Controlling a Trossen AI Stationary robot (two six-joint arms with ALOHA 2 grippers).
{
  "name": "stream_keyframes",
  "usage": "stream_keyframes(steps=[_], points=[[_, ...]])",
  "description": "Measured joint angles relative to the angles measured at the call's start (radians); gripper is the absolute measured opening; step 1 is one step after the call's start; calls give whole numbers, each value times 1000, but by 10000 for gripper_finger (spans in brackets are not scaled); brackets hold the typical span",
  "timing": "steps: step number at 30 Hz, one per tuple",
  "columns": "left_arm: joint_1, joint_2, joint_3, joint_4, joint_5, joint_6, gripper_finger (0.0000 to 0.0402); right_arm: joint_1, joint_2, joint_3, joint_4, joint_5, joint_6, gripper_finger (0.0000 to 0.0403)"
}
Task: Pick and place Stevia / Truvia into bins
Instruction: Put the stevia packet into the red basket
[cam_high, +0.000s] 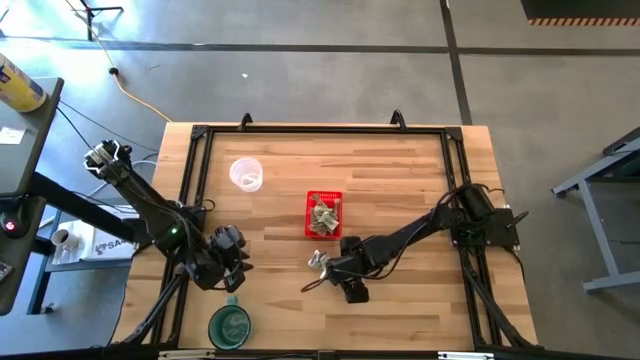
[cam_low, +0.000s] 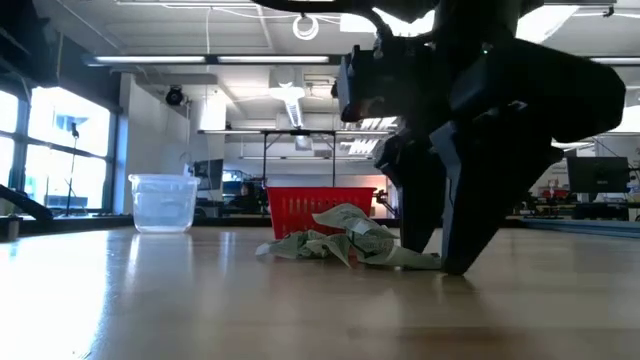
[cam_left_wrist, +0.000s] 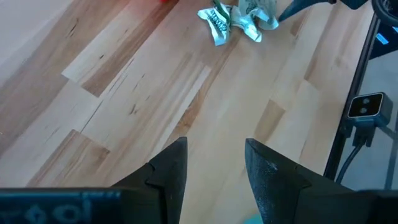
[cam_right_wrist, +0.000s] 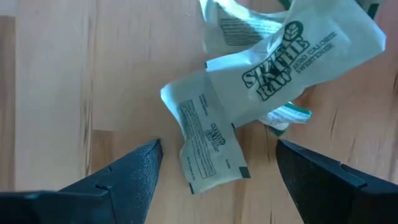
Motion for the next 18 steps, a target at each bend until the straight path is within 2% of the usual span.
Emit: stream_keyframes(steps=[3,5,8,13,15,16,18], points=[[0,0,0,0,0,-2,193,1,9,2,0,-3,37,294],[0,0,0,0,0,-2,193,0,10,6,-5,1,69,268],[0,0,0,-1,0,-1,193,2,12,15,-19,7,90,209],[2,0,0,-2,0,7,193,2,13,16,-60,51,75,85],[2,0,0,-2,0,7,193,-7,12,17,-104,48,123,35],[2,0,0,-2,0,7,193,-13,8,16,-126,31,150,19],[2,0,0,-1,1,7,193,-15,-11,13,-169,7,190,12]])
